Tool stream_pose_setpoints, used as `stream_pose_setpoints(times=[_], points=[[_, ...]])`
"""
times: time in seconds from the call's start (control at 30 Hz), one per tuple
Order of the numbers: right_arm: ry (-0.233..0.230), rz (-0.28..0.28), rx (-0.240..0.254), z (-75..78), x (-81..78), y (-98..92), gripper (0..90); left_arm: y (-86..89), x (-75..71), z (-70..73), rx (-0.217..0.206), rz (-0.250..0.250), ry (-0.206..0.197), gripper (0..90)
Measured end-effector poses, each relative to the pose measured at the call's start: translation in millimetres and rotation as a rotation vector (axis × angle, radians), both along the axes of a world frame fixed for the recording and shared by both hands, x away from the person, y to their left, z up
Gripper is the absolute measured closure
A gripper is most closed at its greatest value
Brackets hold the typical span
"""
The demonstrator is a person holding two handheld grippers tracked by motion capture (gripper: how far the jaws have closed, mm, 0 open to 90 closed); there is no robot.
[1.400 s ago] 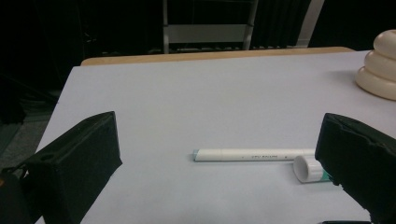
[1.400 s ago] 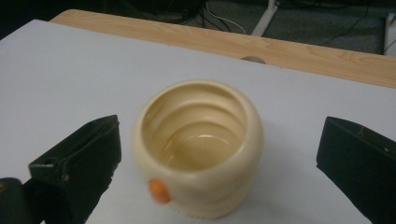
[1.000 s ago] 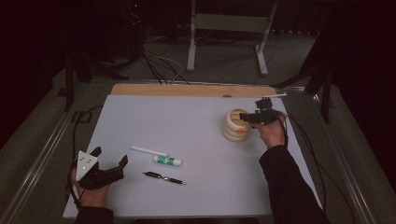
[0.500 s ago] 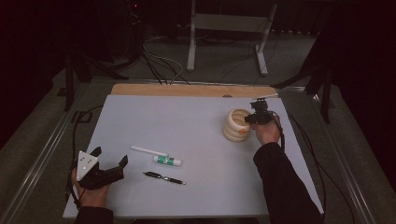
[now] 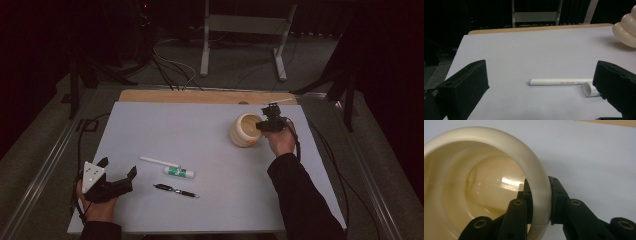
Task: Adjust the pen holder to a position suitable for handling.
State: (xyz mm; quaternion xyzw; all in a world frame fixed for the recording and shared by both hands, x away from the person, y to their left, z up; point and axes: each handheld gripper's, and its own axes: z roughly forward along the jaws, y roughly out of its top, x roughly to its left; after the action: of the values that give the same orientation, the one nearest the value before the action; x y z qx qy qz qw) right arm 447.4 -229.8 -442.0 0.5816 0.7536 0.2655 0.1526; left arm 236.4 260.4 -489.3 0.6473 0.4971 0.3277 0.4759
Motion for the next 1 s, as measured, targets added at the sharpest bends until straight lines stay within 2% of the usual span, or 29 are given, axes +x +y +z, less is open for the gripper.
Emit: stream_pose_setpoints(times=[0.37,0.73,1.0], points=[[-0.015,0.143,0.023,11.3,-16.6,48.2,78.9,0.2,0.0,-0.1,0.001,0.001,0.002,0.5],[0.011,0.283,-0.029,7.3,-34.5,89.6,78.8,0.4,0.3,-0.4,0.0,0.0,0.004,0.6],[0.045,0.322,-0.064,-3.3,-36.9,106.9,78.7,0.9,0.4,-0.5,-0.001,-0.001,0.005,0.6]])
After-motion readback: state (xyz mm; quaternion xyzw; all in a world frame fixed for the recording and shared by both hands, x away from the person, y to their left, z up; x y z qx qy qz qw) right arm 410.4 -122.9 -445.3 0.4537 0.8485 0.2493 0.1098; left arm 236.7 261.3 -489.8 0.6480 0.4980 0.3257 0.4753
